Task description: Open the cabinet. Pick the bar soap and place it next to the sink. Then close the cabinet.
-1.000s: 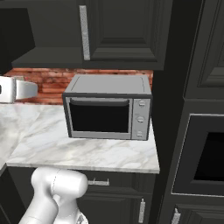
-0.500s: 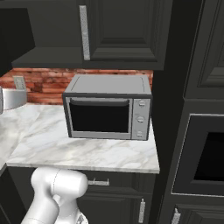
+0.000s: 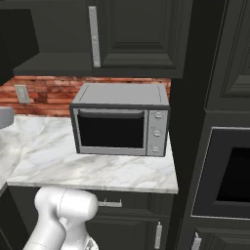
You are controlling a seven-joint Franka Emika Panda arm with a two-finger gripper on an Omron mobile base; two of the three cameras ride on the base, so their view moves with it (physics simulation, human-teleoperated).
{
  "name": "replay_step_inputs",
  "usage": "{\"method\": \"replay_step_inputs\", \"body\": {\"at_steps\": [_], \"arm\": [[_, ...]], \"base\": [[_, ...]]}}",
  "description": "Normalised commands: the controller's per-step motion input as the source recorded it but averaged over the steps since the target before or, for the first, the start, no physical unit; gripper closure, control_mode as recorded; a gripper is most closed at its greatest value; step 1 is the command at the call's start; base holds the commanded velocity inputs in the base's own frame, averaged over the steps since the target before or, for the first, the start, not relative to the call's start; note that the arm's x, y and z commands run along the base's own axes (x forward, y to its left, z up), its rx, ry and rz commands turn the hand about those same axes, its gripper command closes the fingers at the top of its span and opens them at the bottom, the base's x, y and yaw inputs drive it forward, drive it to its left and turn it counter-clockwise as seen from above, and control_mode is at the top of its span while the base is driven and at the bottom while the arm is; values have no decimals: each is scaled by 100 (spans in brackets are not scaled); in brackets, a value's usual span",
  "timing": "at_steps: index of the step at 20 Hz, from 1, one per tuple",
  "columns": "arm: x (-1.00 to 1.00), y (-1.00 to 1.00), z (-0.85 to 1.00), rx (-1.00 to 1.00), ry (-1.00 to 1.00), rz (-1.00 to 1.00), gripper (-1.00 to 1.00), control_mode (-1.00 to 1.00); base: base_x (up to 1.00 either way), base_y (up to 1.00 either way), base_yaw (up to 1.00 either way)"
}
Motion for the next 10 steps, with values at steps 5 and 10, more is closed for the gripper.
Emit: {"method": "replay_step_inputs", "body": {"at_steps": [5,10], "arm": [[-42,28,12,0,-1,0,-100,-100],[-24,49,18,0,0,0,-100,-100]], "base": [[0,0,0],[0,0,0]]}}
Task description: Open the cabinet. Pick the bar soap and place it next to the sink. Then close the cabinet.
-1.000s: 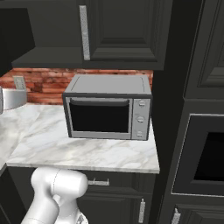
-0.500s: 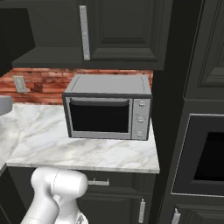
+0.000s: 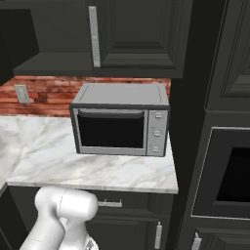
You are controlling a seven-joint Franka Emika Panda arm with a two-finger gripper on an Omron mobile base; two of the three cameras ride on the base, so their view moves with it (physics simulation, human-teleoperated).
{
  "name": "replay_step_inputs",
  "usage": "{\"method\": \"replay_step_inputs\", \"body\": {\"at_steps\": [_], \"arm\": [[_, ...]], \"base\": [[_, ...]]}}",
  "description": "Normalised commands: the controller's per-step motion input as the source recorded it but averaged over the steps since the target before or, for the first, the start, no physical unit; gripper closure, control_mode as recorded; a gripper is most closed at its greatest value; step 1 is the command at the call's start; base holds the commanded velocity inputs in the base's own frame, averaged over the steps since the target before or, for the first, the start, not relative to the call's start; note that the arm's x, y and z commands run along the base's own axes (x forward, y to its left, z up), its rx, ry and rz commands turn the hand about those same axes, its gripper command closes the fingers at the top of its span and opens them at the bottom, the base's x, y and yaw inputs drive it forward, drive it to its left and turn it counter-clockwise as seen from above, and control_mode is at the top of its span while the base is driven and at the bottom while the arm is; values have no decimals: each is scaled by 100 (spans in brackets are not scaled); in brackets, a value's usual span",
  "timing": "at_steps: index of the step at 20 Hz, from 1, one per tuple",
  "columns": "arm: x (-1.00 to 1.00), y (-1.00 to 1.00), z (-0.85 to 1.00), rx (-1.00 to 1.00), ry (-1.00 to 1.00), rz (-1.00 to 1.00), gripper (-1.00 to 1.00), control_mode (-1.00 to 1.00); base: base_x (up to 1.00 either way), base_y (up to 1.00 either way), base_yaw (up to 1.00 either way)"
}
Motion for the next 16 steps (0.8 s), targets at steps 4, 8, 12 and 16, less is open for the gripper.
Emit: {"method": "replay_step_inputs", "body": {"at_steps": [4,8,12,16], "arm": [[-22,47,9,0,-2,0,-100,-100],[-11,50,0,-1,-6,0,-100,-100],[0,60,0,-5,-7,-3,-100,-100],[0,56,0,-5,-6,-3,-100,-100]], "base": [[0,0,0],[0,0,0],[0,0,0],[0,0,0]]}}
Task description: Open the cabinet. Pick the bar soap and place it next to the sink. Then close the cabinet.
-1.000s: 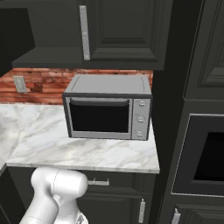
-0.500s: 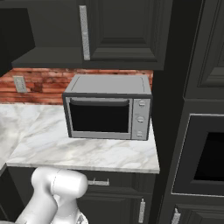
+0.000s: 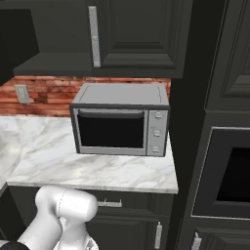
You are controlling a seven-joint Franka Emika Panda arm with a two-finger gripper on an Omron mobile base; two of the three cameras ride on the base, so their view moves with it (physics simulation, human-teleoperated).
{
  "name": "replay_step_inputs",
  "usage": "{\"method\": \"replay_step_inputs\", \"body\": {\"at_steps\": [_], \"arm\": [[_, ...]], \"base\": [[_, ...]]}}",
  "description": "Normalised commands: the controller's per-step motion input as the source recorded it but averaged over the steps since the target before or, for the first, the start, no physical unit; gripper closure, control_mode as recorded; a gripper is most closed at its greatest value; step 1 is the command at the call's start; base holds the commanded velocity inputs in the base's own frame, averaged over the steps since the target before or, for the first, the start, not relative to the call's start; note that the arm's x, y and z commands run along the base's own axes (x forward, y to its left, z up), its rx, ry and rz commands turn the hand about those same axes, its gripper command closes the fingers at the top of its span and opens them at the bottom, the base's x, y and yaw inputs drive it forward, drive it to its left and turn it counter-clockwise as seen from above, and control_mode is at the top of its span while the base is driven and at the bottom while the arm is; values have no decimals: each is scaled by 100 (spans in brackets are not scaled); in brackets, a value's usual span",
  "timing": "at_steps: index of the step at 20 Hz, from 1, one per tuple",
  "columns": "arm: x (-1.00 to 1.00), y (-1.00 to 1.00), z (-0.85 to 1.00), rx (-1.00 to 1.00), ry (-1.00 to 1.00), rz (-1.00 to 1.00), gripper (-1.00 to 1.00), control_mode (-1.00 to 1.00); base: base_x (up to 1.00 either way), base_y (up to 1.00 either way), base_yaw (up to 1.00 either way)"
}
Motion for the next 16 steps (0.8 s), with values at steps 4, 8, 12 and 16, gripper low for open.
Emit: {"method": "replay_step_inputs", "body": {"at_steps": [4,8,12,16], "arm": [[0,54,0,-4,-12,-3,-100,-100],[0,50,0,-2,-16,-6,-100,-100],[0,42,-2,0,-14,-10,-100,-100],[21,28,-16,0,-10,-11,-100,-100]], "base": [[0,0,0],[0,0,0],[0,0,0],[0,0,0]]}}
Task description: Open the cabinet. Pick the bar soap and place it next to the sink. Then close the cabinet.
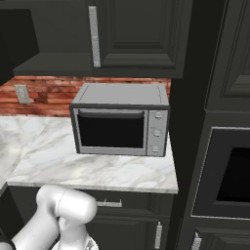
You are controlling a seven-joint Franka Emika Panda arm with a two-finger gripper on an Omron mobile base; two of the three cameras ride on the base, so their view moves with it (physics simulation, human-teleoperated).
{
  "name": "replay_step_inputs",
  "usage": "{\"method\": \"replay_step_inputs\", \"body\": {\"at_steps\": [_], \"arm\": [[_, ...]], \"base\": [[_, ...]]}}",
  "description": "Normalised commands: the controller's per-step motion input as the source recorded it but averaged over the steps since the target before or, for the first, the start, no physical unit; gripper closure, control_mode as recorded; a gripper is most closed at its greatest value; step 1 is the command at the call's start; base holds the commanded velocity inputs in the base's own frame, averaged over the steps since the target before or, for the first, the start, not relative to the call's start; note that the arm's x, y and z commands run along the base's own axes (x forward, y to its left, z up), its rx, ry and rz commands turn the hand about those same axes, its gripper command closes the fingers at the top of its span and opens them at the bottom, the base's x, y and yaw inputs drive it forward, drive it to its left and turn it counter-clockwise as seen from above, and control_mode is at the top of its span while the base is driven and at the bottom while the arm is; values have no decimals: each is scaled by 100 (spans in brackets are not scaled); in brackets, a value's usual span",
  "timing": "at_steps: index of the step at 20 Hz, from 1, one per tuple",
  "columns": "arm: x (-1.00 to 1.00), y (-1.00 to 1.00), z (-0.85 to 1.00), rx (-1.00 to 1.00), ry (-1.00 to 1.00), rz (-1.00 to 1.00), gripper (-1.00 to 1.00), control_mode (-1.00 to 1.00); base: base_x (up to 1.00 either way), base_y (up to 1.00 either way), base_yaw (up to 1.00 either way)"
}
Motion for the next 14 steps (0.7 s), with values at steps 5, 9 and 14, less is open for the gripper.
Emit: {"method": "replay_step_inputs", "body": {"at_steps": [5,9,14], "arm": [[24,5,-15,0,-13,-11,-100,-100],[15,2,-1,0,-4,-10,-100,-100],[27,0,0,0,0,-7,-100,-100]], "base": [[0,0,0],[0,0,0],[0,0,0]]}}
